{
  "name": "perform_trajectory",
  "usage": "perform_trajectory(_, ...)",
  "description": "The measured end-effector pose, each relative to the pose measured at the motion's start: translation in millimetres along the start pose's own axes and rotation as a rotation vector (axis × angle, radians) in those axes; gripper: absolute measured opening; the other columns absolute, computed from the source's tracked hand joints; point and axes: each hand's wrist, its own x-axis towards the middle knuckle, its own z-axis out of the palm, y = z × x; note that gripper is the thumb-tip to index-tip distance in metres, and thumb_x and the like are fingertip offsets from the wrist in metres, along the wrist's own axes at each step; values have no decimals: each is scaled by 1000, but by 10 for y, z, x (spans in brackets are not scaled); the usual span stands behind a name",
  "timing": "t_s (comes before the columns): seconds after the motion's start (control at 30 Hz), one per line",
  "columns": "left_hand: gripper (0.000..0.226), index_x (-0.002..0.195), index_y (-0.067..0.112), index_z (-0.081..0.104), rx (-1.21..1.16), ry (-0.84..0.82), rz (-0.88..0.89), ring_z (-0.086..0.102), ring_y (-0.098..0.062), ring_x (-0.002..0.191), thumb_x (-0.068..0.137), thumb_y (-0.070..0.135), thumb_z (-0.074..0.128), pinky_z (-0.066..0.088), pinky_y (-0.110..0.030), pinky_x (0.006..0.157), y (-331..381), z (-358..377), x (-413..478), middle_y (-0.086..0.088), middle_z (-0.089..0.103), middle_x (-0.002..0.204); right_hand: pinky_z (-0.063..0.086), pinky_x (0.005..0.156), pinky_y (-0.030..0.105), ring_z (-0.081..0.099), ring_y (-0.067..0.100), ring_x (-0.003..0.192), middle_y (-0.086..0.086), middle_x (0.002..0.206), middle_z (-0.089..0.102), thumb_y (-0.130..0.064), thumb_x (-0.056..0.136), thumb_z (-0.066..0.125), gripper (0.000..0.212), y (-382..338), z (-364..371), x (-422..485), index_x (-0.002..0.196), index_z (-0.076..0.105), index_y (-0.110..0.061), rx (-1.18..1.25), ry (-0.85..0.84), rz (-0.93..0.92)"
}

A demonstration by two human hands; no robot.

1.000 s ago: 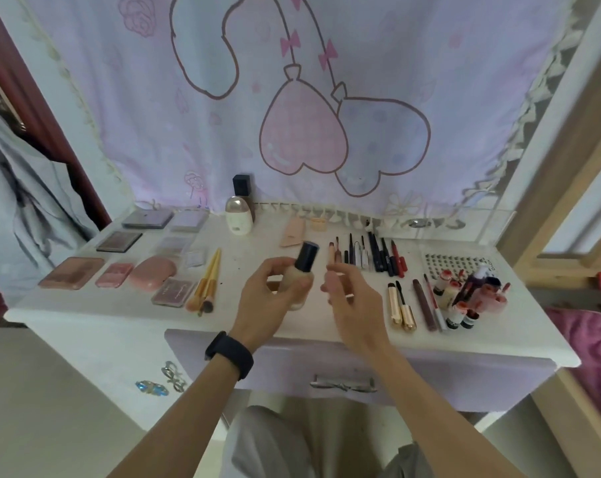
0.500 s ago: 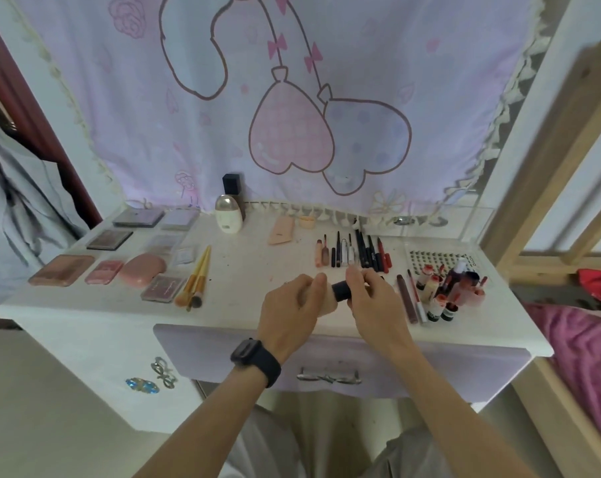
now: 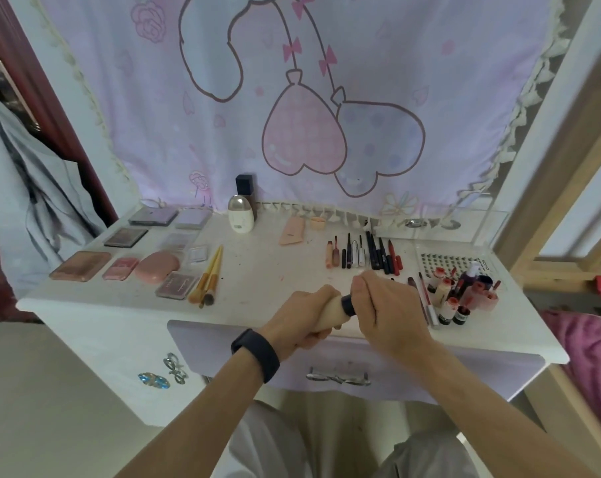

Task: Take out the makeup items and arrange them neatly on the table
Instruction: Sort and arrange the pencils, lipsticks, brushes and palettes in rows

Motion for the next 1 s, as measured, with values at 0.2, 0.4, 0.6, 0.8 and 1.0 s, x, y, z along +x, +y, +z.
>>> perform_trajectory(0.2, 40, 83, 30, 71, 248, 246, 144, 49, -5, 43, 96, 59, 46, 42, -18, 46, 19, -160, 99, 7, 62, 51, 42, 50, 13, 52, 1, 46, -7, 65, 69, -69, 93, 44, 43, 144, -123, 119, 89, 63, -31, 385, -466, 611)
perform_trajectory(0.4, 52, 90, 17, 73, 386, 291, 243, 53, -12, 57, 97, 59, 43, 46, -28, 62, -28, -228, 119, 6, 63, 55, 52, 59, 19, 67, 15, 70, -17, 101, 69, -22, 97, 65, 21, 204, -163, 125, 102, 62, -42, 589, -555, 639)
perform_trajectory(0.6, 60, 77, 4, 60, 422, 298, 296, 43, -12, 55, 96, 59, 45, 38, -28, 60, -61, -215, 71, 2, 52, 63, 42, 48, 13, 58, -1, 48, -13, 68, 73, -74, 93, 39, 53, 72, -234, 297, 91, 64, -27, 273, -662, 685)
perform_trajectory(0.8, 56, 69, 6, 50, 361, 309, 287, 39, -16, 57, 96, 56, 49, 34, -30, 61, -24, -289, 30, 0, 46, 62, 54, 63, 21, 67, 4, 72, -14, 93, 72, -32, 94, 68, 10, 153, -252, 338, 95, 62, -40, 486, -705, 660)
perform_trajectory(1.0, 58, 74, 4, 57, 312, 283, 275, 42, -15, 57, 96, 57, 49, 38, -31, 61, -51, -294, 32, 3, 50, 62, 52, 60, 19, 70, -2, 72, -13, 90, 76, -68, 90, 56, 36, 115, -266, 404, 109, 61, -38, 426, -754, 709)
